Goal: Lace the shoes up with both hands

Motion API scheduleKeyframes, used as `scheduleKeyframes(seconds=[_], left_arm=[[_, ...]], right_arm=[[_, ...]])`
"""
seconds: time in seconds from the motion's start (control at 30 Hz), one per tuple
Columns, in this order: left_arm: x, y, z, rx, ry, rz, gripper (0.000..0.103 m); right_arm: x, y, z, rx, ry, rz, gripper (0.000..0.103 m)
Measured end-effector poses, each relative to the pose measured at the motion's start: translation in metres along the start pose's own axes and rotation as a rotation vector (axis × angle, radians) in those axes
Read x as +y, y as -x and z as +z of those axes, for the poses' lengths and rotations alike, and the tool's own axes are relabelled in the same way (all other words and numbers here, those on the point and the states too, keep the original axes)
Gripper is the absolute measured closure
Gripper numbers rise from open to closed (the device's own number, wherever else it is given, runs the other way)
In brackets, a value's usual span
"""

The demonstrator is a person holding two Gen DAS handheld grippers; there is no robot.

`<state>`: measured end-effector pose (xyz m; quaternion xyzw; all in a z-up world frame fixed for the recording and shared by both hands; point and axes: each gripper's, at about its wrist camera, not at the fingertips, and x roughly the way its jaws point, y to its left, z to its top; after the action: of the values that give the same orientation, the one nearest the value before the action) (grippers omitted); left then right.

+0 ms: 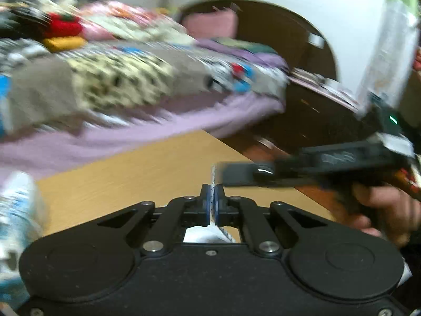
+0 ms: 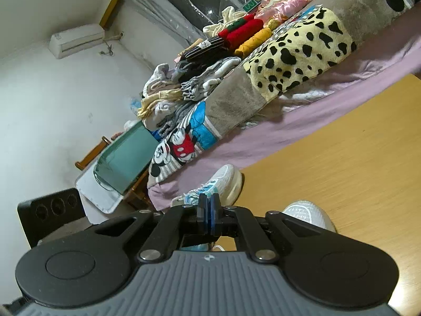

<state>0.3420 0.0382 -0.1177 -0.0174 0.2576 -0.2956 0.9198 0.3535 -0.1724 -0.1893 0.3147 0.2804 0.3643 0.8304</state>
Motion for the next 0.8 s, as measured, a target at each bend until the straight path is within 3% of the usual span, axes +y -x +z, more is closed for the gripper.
scheduleKeyframes(seconds=[0.1, 0.23, 0.3, 0.37, 0.47, 0.63, 0.8], left_arm=[[0.017, 0.022, 0.01, -0.12, 0.018, 0.208, 0.102], [0.054, 0.06, 0.018, -0.284, 0.145, 0.498, 0.102], [0.07, 0.075, 0.017, -0.334, 0.201, 0.609, 0.102], [0.082, 0.082, 0.015, -0.331, 0.234, 0.612, 0.102], [0.076, 0.065, 0.008, -0.251, 0.155, 0.614, 0.102], [0.051, 0.022, -0.009, -0.104, 0.039, 0.505, 0.102], [0.018, -0.012, -0.018, -0.019, -0.078, 0.401, 0.102]], right_arm=[[-0.002, 0.006, 0.003, -0.018, -0.02, -0.011, 0.079], [0.002, 0.006, 0.002, 0.064, 0.07, -0.08, 0.072], [0.003, 0.003, -0.002, 0.143, 0.109, -0.104, 0.07], [0.004, 0.0, -0.007, 0.195, 0.137, -0.129, 0.067], [0.006, -0.003, -0.015, 0.257, 0.179, -0.157, 0.067], [0.016, -0.006, -0.027, 0.323, 0.264, -0.186, 0.066], [0.024, -0.009, -0.036, 0.346, 0.321, -0.235, 0.065]])
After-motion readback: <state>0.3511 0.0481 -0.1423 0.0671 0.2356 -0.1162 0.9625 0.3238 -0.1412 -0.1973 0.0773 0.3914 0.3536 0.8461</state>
